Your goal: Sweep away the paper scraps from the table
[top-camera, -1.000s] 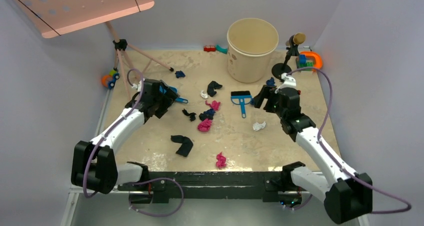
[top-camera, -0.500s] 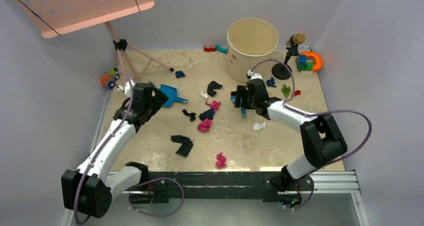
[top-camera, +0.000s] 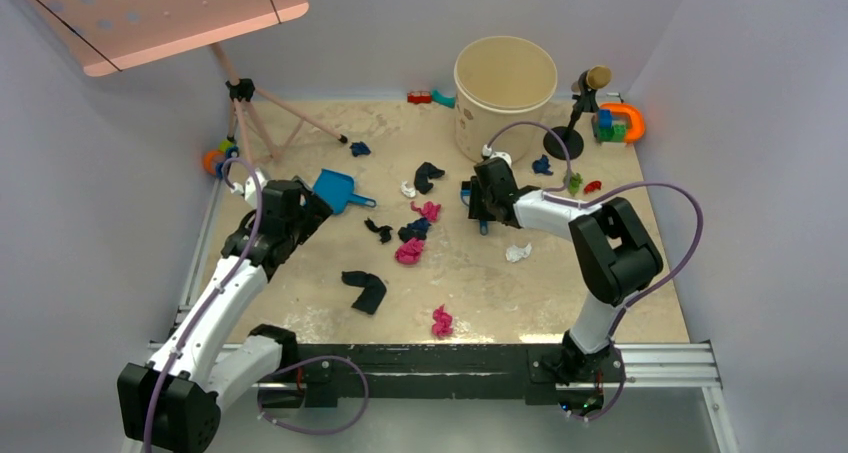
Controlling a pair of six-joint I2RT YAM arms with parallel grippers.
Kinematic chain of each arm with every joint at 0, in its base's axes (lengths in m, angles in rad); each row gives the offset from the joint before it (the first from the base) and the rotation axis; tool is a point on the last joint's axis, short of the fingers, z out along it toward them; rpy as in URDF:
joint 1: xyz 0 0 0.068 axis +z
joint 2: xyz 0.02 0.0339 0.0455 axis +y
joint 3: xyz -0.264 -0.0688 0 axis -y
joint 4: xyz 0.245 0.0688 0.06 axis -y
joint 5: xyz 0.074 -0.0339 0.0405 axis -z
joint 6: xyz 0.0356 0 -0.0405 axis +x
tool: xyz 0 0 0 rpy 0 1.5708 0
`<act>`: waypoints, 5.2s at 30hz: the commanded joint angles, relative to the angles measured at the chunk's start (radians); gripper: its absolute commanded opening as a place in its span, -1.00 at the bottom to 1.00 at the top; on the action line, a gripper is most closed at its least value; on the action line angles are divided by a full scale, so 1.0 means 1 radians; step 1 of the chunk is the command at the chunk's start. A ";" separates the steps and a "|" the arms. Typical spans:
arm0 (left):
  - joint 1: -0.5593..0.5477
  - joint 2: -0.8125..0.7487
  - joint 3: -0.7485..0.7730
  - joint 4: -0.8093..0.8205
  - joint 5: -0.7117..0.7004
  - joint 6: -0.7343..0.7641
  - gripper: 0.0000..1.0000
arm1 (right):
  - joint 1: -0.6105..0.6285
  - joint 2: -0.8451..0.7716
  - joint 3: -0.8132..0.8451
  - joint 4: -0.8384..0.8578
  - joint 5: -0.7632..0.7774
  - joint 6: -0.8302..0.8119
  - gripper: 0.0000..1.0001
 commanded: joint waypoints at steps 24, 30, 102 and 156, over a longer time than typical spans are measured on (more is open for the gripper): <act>-0.002 -0.017 -0.133 0.476 0.546 0.190 0.95 | 0.053 -0.364 -0.022 -0.049 -0.142 0.175 -0.70; -0.002 -0.100 -0.171 0.489 0.527 0.183 0.95 | 0.194 -0.364 0.044 -0.045 -0.118 0.233 -0.69; -0.348 0.154 -0.171 1.004 0.430 0.403 -1.00 | 0.283 -0.599 -0.226 0.217 0.047 0.838 0.69; -0.308 0.251 -0.092 1.357 1.135 -0.173 0.27 | -0.133 -0.923 -0.615 1.007 -0.924 0.572 -1.00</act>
